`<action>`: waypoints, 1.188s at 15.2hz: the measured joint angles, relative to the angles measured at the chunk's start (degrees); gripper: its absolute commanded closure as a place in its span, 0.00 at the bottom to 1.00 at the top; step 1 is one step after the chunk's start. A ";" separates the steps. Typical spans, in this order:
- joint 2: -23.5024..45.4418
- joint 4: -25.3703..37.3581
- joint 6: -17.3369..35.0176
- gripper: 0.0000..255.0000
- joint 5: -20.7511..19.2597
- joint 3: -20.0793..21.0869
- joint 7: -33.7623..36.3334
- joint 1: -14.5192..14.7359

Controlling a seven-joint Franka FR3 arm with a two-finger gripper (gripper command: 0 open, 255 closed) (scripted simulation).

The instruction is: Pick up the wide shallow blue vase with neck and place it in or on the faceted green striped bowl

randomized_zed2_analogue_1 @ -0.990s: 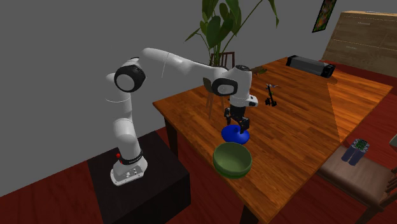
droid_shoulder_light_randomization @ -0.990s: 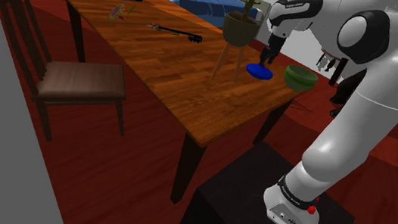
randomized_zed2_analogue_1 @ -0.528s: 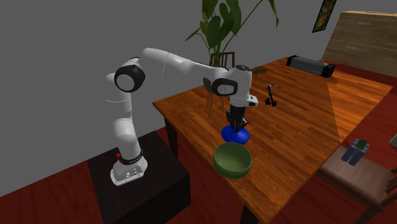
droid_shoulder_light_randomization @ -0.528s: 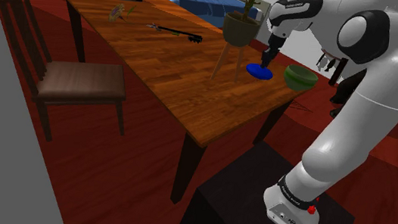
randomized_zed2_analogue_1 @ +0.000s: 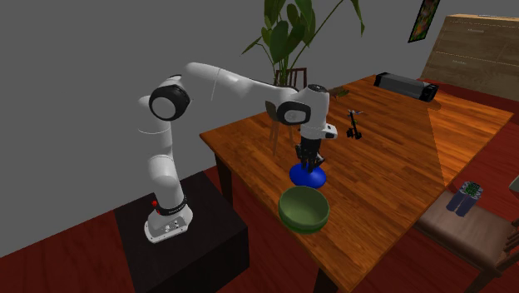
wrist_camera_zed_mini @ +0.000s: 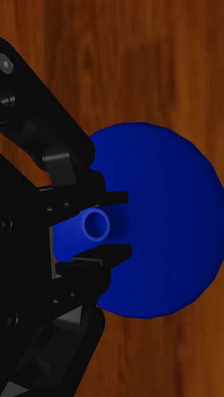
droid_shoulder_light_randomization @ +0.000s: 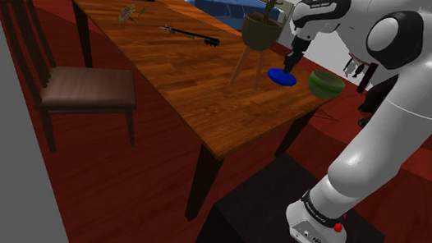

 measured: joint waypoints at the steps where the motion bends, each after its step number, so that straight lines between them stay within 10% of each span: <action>1: -0.12 0.46 -0.58 1.00 -0.06 -0.02 0.01 -0.01; 18: 0.00 13.23 -13.22 1.00 -0.07 -0.28 -0.15 -0.39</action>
